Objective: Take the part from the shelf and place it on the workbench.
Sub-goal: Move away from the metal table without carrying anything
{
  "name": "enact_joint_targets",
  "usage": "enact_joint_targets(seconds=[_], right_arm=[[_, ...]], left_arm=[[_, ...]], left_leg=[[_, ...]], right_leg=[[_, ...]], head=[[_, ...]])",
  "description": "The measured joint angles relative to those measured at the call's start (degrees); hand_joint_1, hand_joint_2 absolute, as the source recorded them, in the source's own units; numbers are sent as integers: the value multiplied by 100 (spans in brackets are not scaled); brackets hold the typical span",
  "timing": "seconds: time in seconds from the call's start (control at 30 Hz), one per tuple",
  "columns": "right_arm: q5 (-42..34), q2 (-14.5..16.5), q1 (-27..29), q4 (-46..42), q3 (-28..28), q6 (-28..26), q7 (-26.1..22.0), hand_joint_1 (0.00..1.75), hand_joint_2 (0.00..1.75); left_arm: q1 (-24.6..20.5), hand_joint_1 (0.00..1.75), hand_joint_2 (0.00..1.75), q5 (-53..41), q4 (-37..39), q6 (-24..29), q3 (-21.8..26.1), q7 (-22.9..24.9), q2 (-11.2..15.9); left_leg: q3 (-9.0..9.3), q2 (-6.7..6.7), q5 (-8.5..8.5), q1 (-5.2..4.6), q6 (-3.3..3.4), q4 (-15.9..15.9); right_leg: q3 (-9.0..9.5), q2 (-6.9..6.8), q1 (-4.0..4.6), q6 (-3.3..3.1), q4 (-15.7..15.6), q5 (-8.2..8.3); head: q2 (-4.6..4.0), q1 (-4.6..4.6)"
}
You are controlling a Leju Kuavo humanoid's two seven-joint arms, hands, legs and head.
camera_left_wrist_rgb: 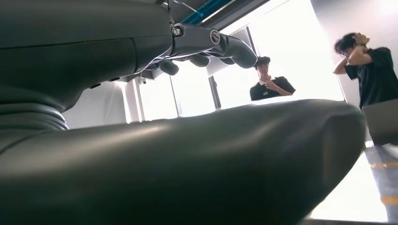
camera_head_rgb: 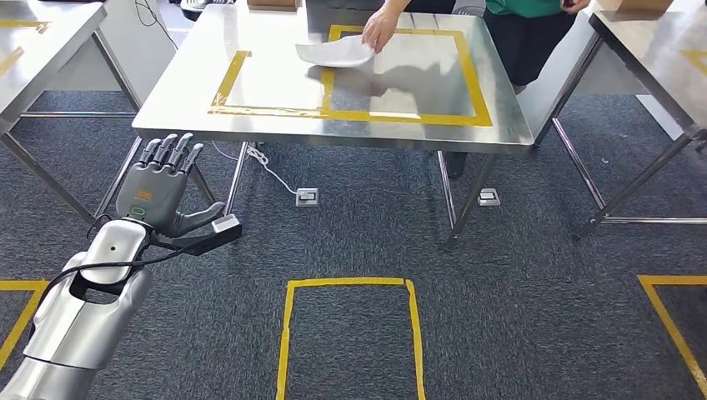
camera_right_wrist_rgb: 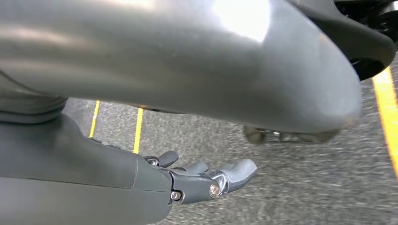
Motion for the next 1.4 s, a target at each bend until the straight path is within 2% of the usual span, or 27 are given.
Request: enact_joint_targets(seconds=[0.03,0.1,0.13,0.17,0.23,0.3,0.33,0.37,0.43,0.47,0.5,0.53,0.57,0.63,0.67,0.7,0.77,0.83,0.9,0.97,1.0,1.03,1.1,1.17,1.2,1.3,1.4], right_arm=[[0,-1,1,0,-1,0,-1,0,0],[-10,-7,-3,-1,-1,0,-10,0,0],[-19,-12,-6,-1,0,4,-21,0,0],[-28,-17,-6,-2,0,9,-31,0,0],[-39,-25,-2,-2,-1,16,-46,0,0],[-42,-24,-2,-2,-1,11,-51,0,0],[-42,-24,-5,-2,-1,8,-54,0,0],[-42,-23,-7,-2,-1,5,-56,0,0],[-42,-23,-6,-2,-1,4,-59,0,0],[-42,-22,-3,-2,-1,4,-60,0,0],[-43,-22,-1,-2,-1,4,-60,0,0],[-46,-22,0,-2,-1,4,-61,0,0],[-54,-22,2,-2,-1,4,-61,0,0],[-79,-23,1,-3,-1,4,-57,0,0],[-91,-23,1,-3,-1,4,-52,0,0],[-98,-23,2,-4,-1,4,-42,0,0],[-101,-23,6,-4,-1,4,-12,0,0],[-93,-24,10,-4,-1,6,9,0,0],[-74,-23,11,-4,-1,11,14,0,0],[-42,-24,14,-4,-1,15,26,0,0],[-20,-25,15,-4,-1,15,33,0,0],[0,-24,17,-4,-1,15,39,0,0],[42,-23,22,-4,-1,15,43,0,0],[64,-28,25,-4,-1,16,41,0,0],[71,-29,29,-4,-1,16,40,0,0],[106,-24,47,-4,-1,10,40,0,0],[168,-22,51,-4,4,-9,25,0,0]], left_arm=[[67,0,0,0,26,1,44,-18,-8],[227,0,0,5,58,17,146,-54,-36],[311,0,0,10,68,33,204,-73,-53],[389,0,0,16,76,51,251,-89,-73],[514,0,0,24,90,81,315,-114,-107],[600,0,0,33,102,91,367,-125,-125],[626,0,0,37,111,92,396,-125,-128],[641,0,0,42,123,92,422,-125,-130],[665,0,0,45,148,92,451,-123,-134],[683,0,0,46,160,92,461,-123,-136],[701,0,0,48,171,92,468,-124,-139],[715,0,0,54,182,89,477,-127,-143],[722,0,0,66,195,82,490,-131,-151],[728,0,0,123,261,55,526,-146,-191],[741,0,0,161,332,38,550,-152,-231],[764,0,0,200,434,26,577,-152,-284],[853,0,0,246,728,10,650,-92,-427],[959,0,0,240,1078,-8,749,63,-599],[1051,0,0,217,1449,-32,860,235,-747],[1107,0,0,261,1981,-17,1007,377,-858],[1128,0,44,324,2365,22,1119,463,-912],[1154,0,87,395,2783,82,1248,571,-959],[1217,0,175,496,3592,220,1529,884,-1030],[1259,0,175,597,4222,369,1786,1154,-1082],[1275,0,175,676,4474,451,1919,1215,-1099],[1345,0,175,1005,5074,710,2360,1280,-1123],[1468,0,175,1469,5528,895,2936,1465,-1150]], left_leg=[[-67,1,52,0,-11,2],[-167,4,145,2,-42,3],[-195,7,189,5,-67,-2],[-207,10,234,12,-98,-13],[-212,11,333,30,-173,-60],[-247,2,330,36,-230,-63],[-297,-4,188,33,-248,46],[-378,-9,-45,32,-263,273],[-575,-13,-583,34,-299,1002],[-632,-13,-721,38,-320,1329],[-615,-13,-734,43,-338,1514],[-498,-12,-631,51,-355,1493],[-280,-8,-474,64,-374,1263],[265,-6,-386,73,-401,491],[458,-12,-427,66,-379,194],[551,-20,-504,54,-334,29],[543,-28,-503,35,-203,0],[503,-14,-451,38,-97,-2],[443,-2,-386,43,-26,-5],[365,0,-332,31,-5,-2],[340,1,-314,23,-6,-1],[327,7,-303,16,-10,0],[326,21,-295,7,-21,1],[309,29,-280,8,-57,0],[296,27,-277,8,-78,7],[279,13,-268,16,-109,9],[289,16,-246,33,-151,-31]], right_leg=[[162,1,1,-11,-109,115],[741,16,16,-76,-853,328],[1018,26,35,-117,-1253,350],[1207,36,58,-159,-1549,338],[1294,42,104,-229,-1753,336],[1248,24,83,-309,-1823,455],[1206,12,64,-351,-1857,529],[1152,-1,45,-380,-1883,602],[1002,-15,47,-406,-1877,719],[925,-21,46,-403,-1867,773],[845,-25,41,-393,-1853,822],[763,-28,31,-375,-1833,865],[682,-31,17,-350,-1802,901],[540,-36,4,-284,-1716,952],[500,-36,10,-250,-1678,974],[477,-35,20,-216,-1654,999],[467,-29,17,-147,-1647,1052],[406,-24,-8,-78,-1525,950],[198,-20,-22,-19,-1006,568],[-51,-19,-25,10,-306,189],[-83,-19,-23,8,-124,126],[-7,-17,-17,-9,-158,173],[416,0,10,-88,-791,463],[810,34,54,-192,-1466,631],[900,45,70,-212,-1647,650],[918,33,81,-144,-1723,645],[913,33,95,-175,-1715,647]], head=[[0,3],[0,7],[0,4],[0,5],[0,16],[0,28],[0,21],[0,13],[0,-3],[0,-5],[0,-6],[0,-7],[0,-8],[0,-24],[0,-28],[0,-30],[0,-19],[0,-9],[0,9],[0,23],[0,27],[0,30],[0,34],[0,33],[0,35],[0,42],[0,40]])
